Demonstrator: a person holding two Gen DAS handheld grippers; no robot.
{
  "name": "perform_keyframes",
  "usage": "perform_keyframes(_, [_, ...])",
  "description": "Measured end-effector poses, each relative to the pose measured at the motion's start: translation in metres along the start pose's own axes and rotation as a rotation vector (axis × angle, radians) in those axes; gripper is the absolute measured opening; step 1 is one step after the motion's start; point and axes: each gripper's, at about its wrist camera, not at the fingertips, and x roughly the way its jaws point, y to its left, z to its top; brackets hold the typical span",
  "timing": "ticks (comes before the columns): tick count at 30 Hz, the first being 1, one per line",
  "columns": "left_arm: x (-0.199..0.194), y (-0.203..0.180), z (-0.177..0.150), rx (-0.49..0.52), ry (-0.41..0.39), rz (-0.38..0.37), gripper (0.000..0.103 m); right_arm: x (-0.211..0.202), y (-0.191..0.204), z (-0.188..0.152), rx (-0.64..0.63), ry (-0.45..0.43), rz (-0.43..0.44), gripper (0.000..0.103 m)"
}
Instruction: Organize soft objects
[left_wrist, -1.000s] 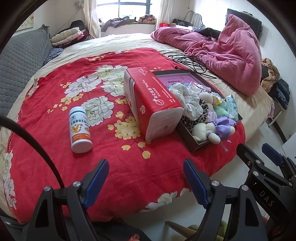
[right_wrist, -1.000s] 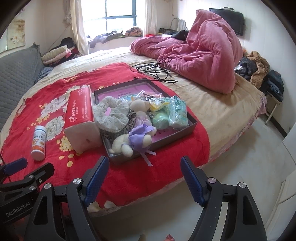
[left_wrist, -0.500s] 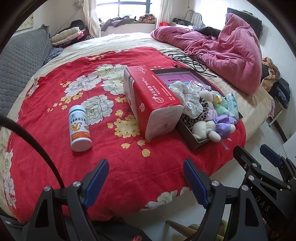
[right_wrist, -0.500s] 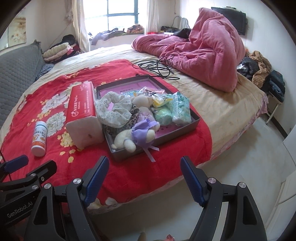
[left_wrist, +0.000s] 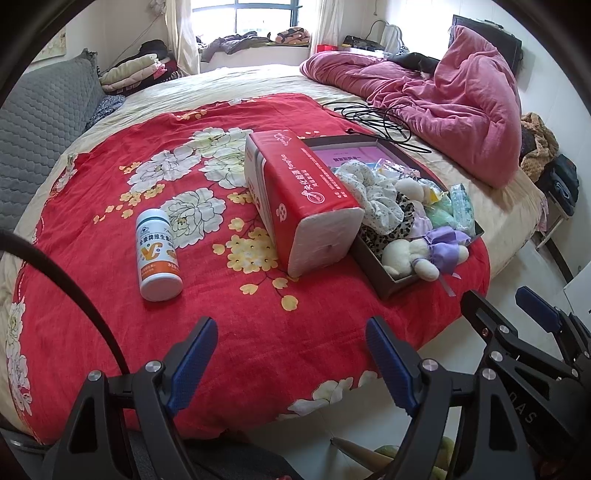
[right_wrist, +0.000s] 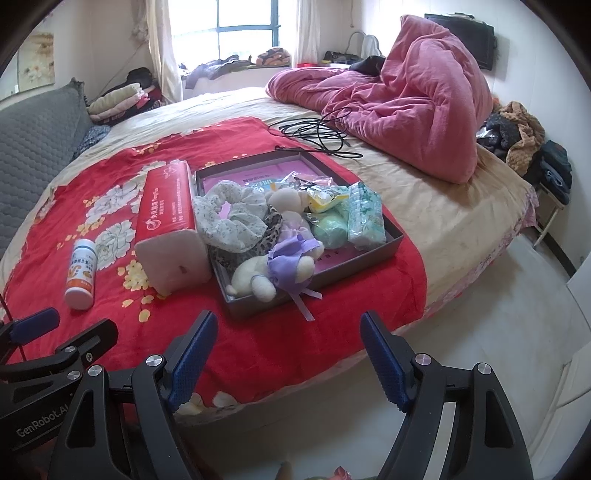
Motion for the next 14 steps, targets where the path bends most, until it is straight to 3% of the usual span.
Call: perform_keyframes(14, [0.0017,-0.0004,-0.0007,-0.004,0.008,-0.001,0.082,0.0015,0.0010,-0.0017,0.001,0.000,0.002,0.080])
